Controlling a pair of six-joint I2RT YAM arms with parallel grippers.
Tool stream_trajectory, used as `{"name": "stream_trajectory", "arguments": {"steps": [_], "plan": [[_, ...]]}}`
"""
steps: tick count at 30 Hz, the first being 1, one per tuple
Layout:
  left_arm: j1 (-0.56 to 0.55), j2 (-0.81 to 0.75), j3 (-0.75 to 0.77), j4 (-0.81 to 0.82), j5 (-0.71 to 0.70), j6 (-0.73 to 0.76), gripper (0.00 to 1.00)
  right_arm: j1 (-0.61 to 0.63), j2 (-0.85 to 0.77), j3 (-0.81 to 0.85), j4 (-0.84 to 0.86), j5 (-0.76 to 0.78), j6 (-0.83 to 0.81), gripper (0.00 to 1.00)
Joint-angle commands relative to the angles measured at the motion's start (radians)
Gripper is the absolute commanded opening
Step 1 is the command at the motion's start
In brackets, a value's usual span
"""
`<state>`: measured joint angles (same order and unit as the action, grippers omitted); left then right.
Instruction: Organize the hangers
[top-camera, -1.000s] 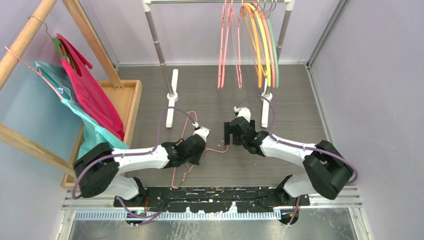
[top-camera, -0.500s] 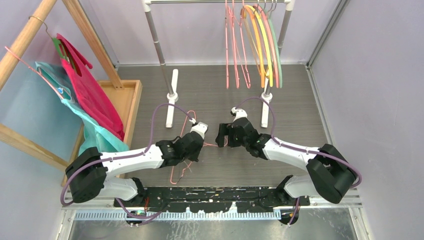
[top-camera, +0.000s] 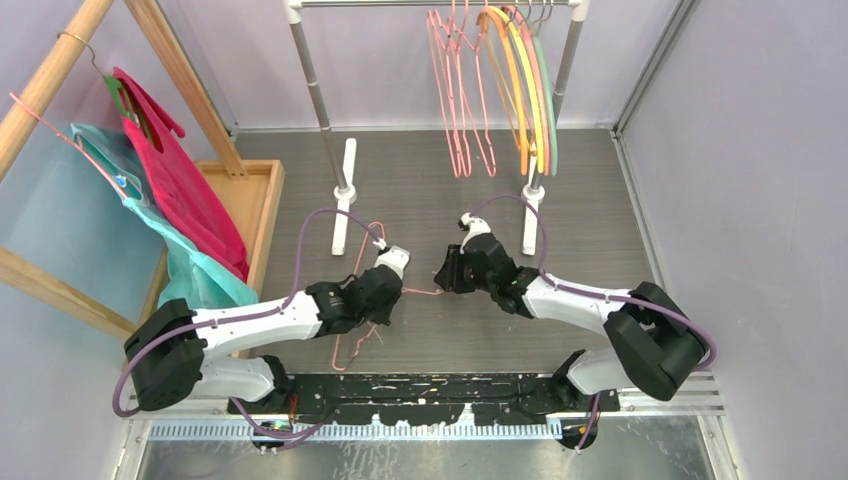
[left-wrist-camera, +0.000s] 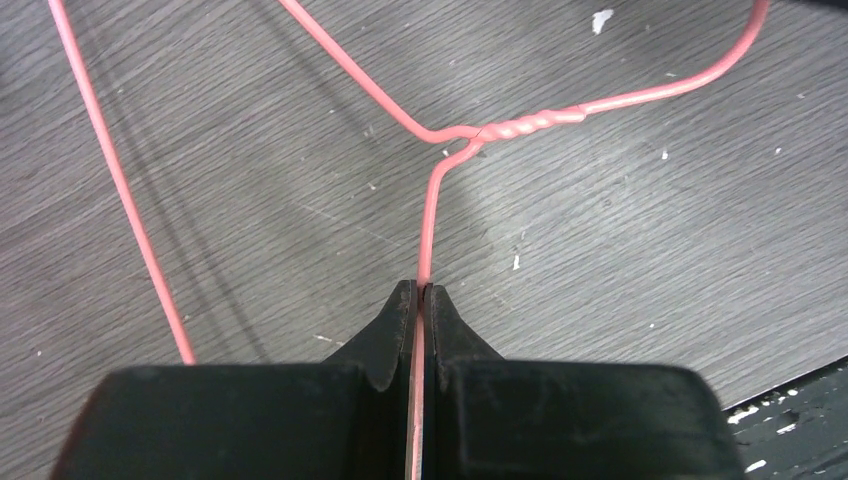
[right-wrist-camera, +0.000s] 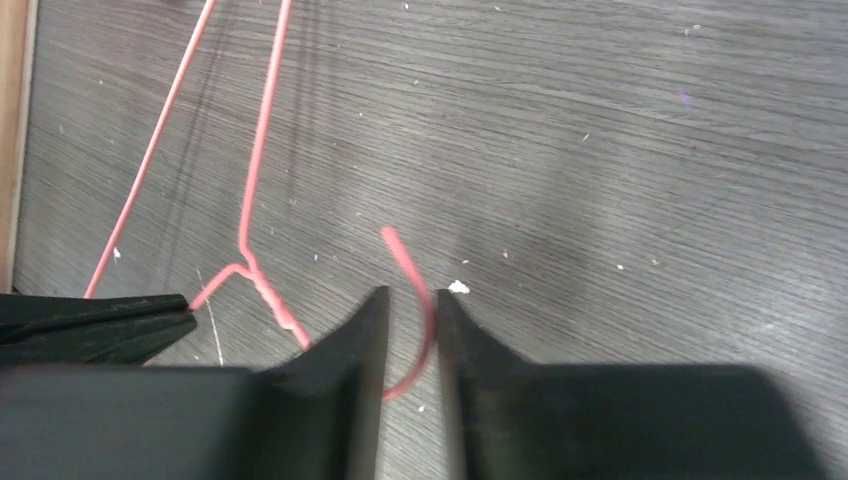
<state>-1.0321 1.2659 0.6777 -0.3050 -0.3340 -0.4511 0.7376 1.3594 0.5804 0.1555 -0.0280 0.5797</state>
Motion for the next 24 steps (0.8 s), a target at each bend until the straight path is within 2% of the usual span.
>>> {"name": "stream_trajectory", "arguments": {"steps": [1,3,11,13,15,20,24], "plan": [[-0.002,-0.049,0.001,0.071,-0.032,0.000,0.00,0.009,0.007,-0.001,0.083,-0.074,0.029,0.16],[-0.002,-0.052,-0.003,0.072,-0.036,-0.002,0.00,0.008,0.005,-0.002,0.092,-0.080,0.031,0.02],[-0.002,-0.029,-0.010,0.075,-0.043,-0.017,0.02,0.009,-0.041,0.004,0.116,-0.076,0.037,0.01],[-0.002,-0.022,-0.014,0.075,-0.051,-0.027,0.11,0.008,-0.052,0.011,0.116,-0.081,0.038,0.01],[-0.002,-0.019,-0.018,0.078,-0.055,-0.037,0.25,0.008,-0.061,0.018,0.113,-0.086,0.037,0.01],[-0.003,-0.028,-0.044,0.100,-0.074,-0.061,0.43,0.009,-0.083,0.044,0.106,-0.111,0.044,0.01],[-0.002,-0.013,-0.062,0.112,-0.095,-0.077,0.47,0.009,-0.111,0.070,0.093,-0.121,0.046,0.01]]}}
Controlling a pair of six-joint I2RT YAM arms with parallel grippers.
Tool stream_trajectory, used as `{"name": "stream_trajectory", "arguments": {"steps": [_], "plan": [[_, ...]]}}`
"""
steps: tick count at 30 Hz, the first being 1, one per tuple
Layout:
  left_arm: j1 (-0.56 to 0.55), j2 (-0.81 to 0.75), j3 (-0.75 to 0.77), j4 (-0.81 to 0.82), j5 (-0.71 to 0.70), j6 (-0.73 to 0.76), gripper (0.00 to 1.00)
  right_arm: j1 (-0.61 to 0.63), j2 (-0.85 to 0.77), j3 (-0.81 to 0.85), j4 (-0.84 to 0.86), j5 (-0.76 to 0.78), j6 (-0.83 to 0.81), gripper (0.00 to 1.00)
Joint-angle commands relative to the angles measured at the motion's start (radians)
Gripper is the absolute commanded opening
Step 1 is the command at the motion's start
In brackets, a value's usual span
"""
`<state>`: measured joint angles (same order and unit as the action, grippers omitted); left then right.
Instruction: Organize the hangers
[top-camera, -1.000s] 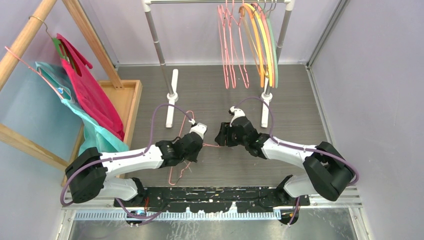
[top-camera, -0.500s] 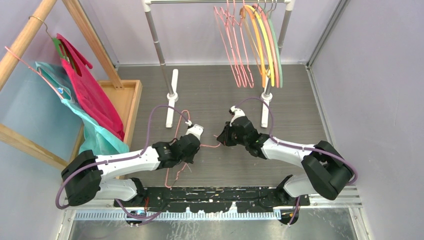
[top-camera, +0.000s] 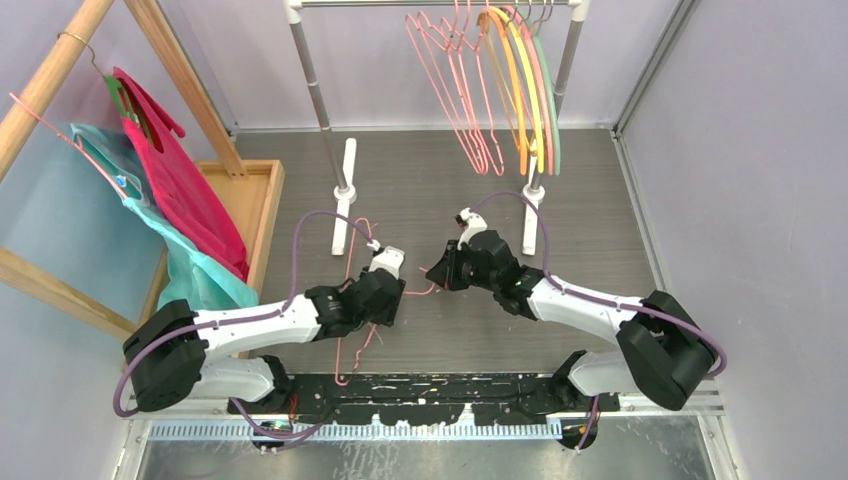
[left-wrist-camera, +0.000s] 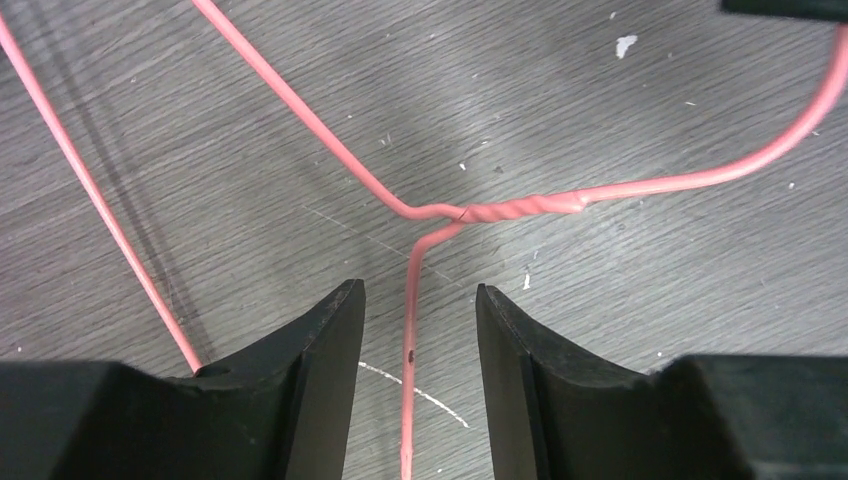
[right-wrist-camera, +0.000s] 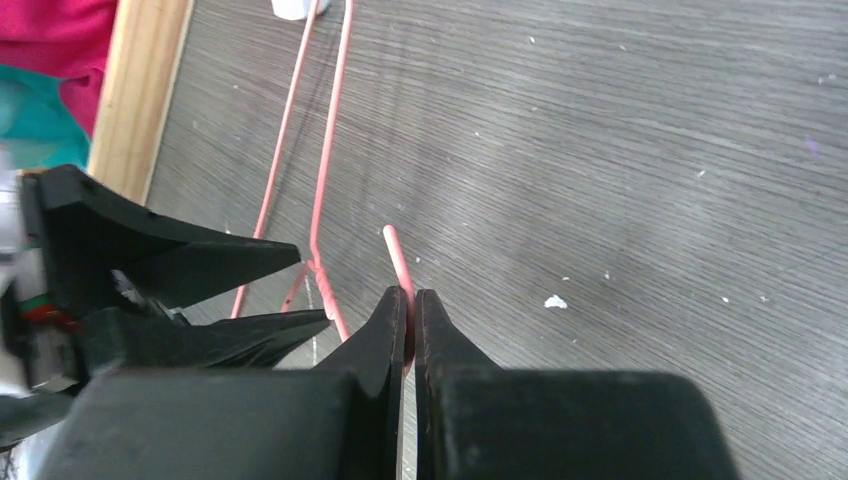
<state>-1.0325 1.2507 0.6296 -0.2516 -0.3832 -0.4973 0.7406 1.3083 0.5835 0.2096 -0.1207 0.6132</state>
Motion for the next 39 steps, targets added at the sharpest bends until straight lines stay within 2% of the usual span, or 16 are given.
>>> {"name": "stream_trajectory", "arguments": {"steps": [1,6,8,9,11,13,15,16,20,21,23,25,28,33,36,39], "plan": [[-0.002,0.007,-0.021,0.061,-0.046,-0.035,0.48,0.006,-0.070,0.071,0.036,-0.027,0.013,0.01],[-0.002,0.012,-0.072,0.086,-0.041,-0.080,0.48,0.006,-0.096,0.125,0.002,-0.004,-0.009,0.01],[-0.004,-0.002,-0.096,0.100,-0.034,-0.093,0.46,0.006,-0.099,0.143,-0.002,0.006,-0.016,0.01],[-0.003,-0.011,-0.104,0.105,-0.033,-0.097,0.39,0.005,-0.098,0.150,-0.004,0.010,-0.017,0.01],[-0.004,-0.032,-0.118,0.111,-0.028,-0.097,0.12,0.006,-0.091,0.165,-0.007,0.013,-0.022,0.01],[-0.003,-0.049,-0.124,0.115,-0.025,-0.089,0.02,0.006,-0.085,0.175,-0.011,0.016,-0.026,0.01],[-0.004,-0.059,-0.121,0.110,-0.028,-0.073,0.00,0.006,-0.088,0.179,-0.026,0.031,-0.030,0.01],[-0.004,-0.059,-0.114,0.103,-0.029,-0.063,0.00,0.006,-0.093,0.178,-0.038,0.047,-0.032,0.04],[-0.004,-0.041,-0.065,0.061,-0.049,-0.033,0.00,0.006,-0.167,0.140,-0.116,0.156,-0.061,0.56],[-0.003,-0.037,-0.049,0.054,-0.052,-0.025,0.00,0.006,-0.192,0.122,-0.133,0.186,-0.071,0.67],[-0.002,-0.036,-0.027,0.051,-0.054,-0.016,0.00,0.006,-0.257,0.084,-0.168,0.266,-0.090,0.81],[-0.002,-0.041,-0.006,0.064,-0.053,-0.003,0.00,0.005,-0.329,0.044,-0.209,0.347,-0.109,0.88],[0.003,-0.052,0.045,0.083,-0.050,0.018,0.00,0.006,-0.422,0.001,-0.269,0.476,-0.135,0.94],[0.034,-0.070,0.173,0.097,-0.019,0.082,0.00,0.005,-0.557,-0.067,-0.300,0.642,-0.101,0.96],[0.066,-0.051,0.250,0.097,-0.008,0.128,0.00,0.006,-0.595,-0.123,-0.243,0.623,-0.106,0.97],[0.101,-0.023,0.306,0.101,0.008,0.151,0.00,0.005,-0.548,-0.132,-0.238,0.599,-0.115,0.97]]}}
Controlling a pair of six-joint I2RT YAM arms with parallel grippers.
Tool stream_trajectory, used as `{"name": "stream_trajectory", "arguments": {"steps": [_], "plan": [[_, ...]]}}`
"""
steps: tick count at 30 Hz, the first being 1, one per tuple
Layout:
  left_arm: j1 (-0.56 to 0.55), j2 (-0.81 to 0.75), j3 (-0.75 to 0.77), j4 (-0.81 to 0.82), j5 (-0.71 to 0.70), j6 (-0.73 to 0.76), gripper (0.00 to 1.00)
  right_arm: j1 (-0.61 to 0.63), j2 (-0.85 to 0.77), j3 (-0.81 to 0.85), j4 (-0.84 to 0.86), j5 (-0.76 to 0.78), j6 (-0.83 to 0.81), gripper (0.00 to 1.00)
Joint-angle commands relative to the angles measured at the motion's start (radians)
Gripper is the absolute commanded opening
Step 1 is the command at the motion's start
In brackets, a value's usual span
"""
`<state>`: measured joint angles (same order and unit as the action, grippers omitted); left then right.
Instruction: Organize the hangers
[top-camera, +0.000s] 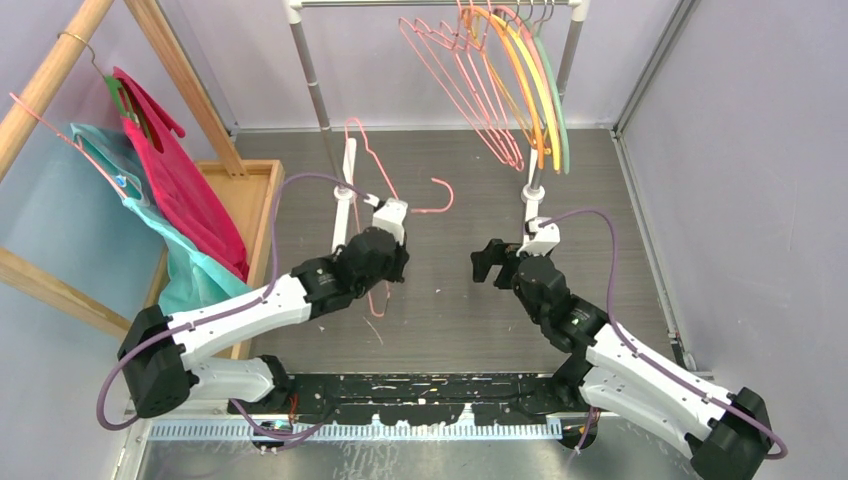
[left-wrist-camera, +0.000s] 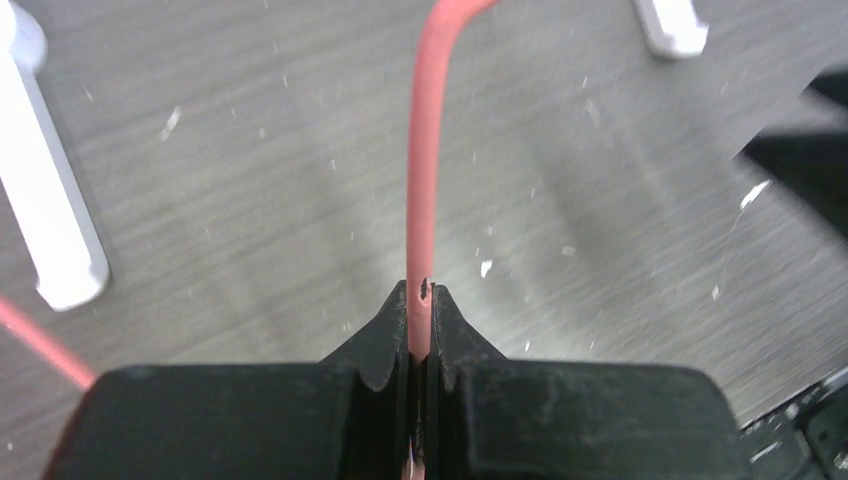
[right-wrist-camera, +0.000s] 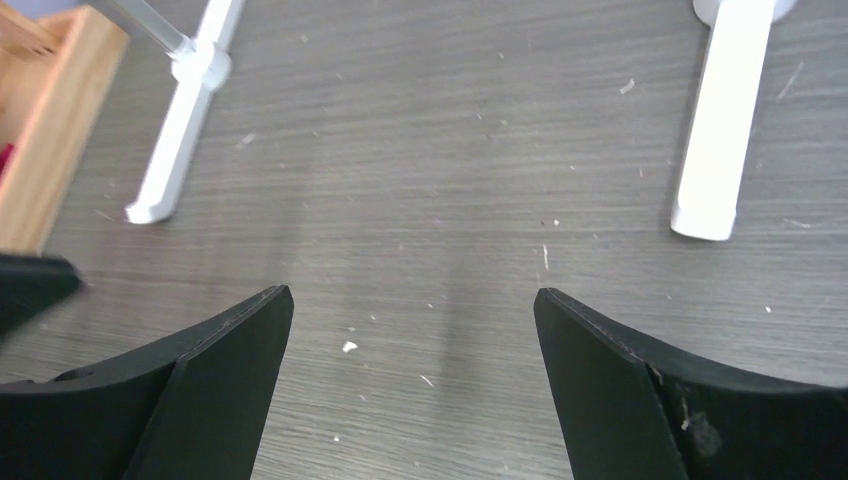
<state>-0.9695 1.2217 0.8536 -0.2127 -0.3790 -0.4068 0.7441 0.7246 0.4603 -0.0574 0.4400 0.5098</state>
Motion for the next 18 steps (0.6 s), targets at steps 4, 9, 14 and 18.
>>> {"name": "stream_trajectory", "arguments": {"steps": [4,9,14,18], "plan": [[0.106,0.012,0.130,0.103,0.075,0.061,0.00,0.001,0.134,-0.014,0.020,0.062,-0.005,0.97],[0.248,0.056,0.308,0.159,0.261,0.019,0.00,0.002,0.258,-0.016,0.047,0.086,0.017,0.98],[0.336,0.188,0.531,0.219,0.416,-0.009,0.00,0.002,0.334,-0.012,0.077,0.085,0.027,0.98],[0.369,0.291,0.751,0.209,0.488,-0.042,0.00,0.002,0.369,-0.003,0.089,0.082,0.021,0.98]]}}
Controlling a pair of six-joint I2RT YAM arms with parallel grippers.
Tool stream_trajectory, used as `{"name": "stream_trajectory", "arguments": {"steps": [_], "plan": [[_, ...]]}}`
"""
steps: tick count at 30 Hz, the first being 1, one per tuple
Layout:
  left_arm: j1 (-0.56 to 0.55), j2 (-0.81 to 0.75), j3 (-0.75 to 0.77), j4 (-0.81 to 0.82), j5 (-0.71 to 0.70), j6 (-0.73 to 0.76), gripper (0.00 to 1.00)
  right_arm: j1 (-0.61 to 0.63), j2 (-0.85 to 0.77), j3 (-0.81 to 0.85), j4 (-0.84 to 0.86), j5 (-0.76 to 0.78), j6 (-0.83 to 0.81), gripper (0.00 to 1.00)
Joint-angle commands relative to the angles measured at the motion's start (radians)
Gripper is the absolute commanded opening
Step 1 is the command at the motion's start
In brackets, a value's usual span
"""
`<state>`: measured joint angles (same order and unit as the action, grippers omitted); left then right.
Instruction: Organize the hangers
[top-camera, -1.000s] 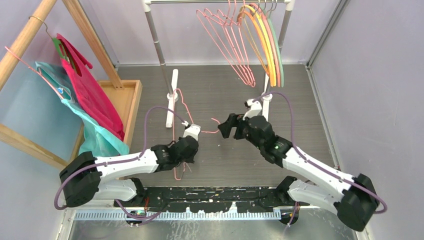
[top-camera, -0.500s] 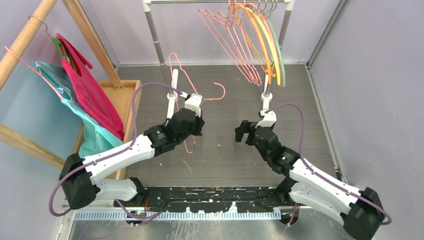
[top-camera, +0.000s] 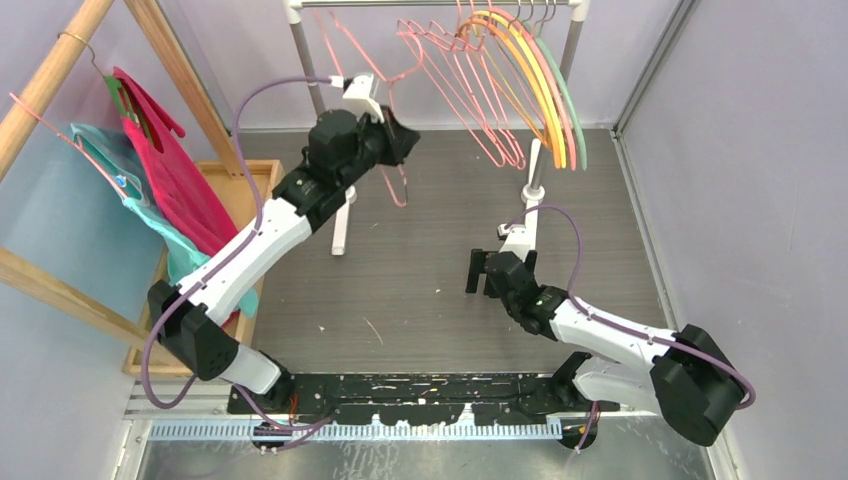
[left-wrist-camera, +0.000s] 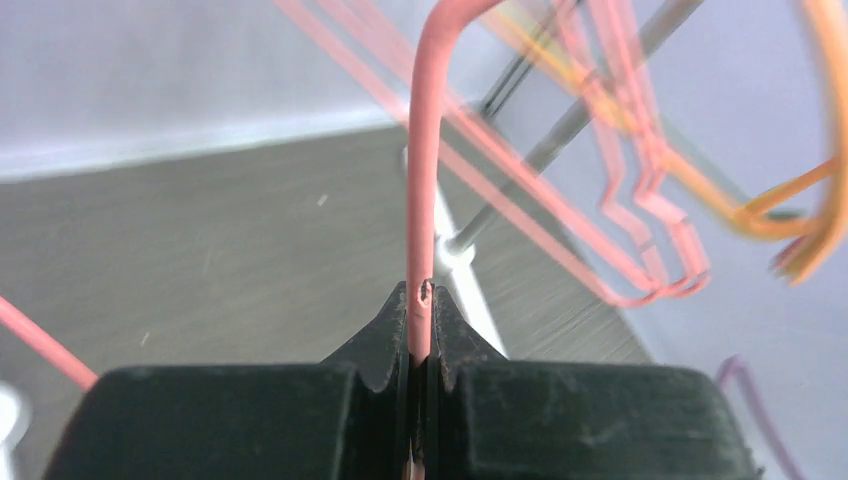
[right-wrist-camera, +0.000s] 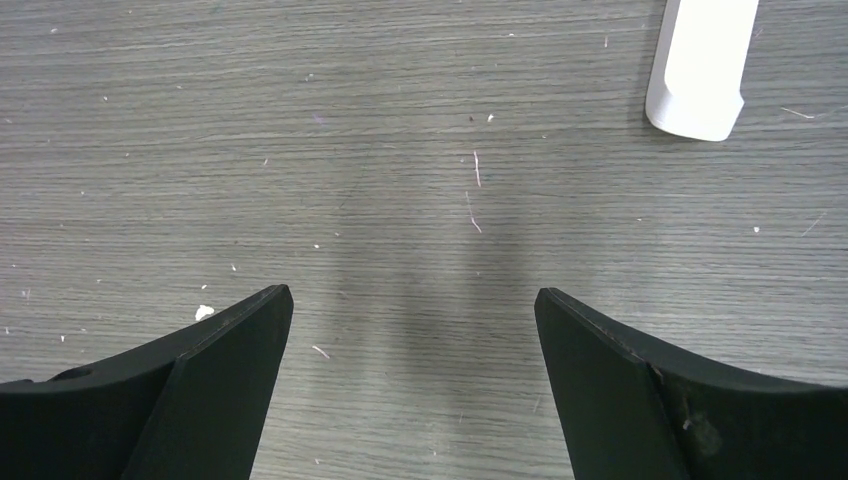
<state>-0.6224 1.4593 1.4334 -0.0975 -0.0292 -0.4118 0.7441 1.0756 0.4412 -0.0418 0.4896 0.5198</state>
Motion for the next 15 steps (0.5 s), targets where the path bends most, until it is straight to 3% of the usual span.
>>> {"name": "stream_trajectory", "arguments": {"steps": [1,7,15], "plan": [[0.033,0.079,0.212,0.096,0.167,-0.056,0.00,0.001,0.025,0.023,0.073,0.031,0.010,0.98],[0.119,0.214,0.361,0.156,0.280,-0.218,0.00,0.001,0.053,0.037,0.078,0.025,0.001,0.98],[0.216,0.336,0.417,0.263,0.399,-0.456,0.00,0.000,0.078,0.051,0.072,0.019,0.000,0.99]]}}
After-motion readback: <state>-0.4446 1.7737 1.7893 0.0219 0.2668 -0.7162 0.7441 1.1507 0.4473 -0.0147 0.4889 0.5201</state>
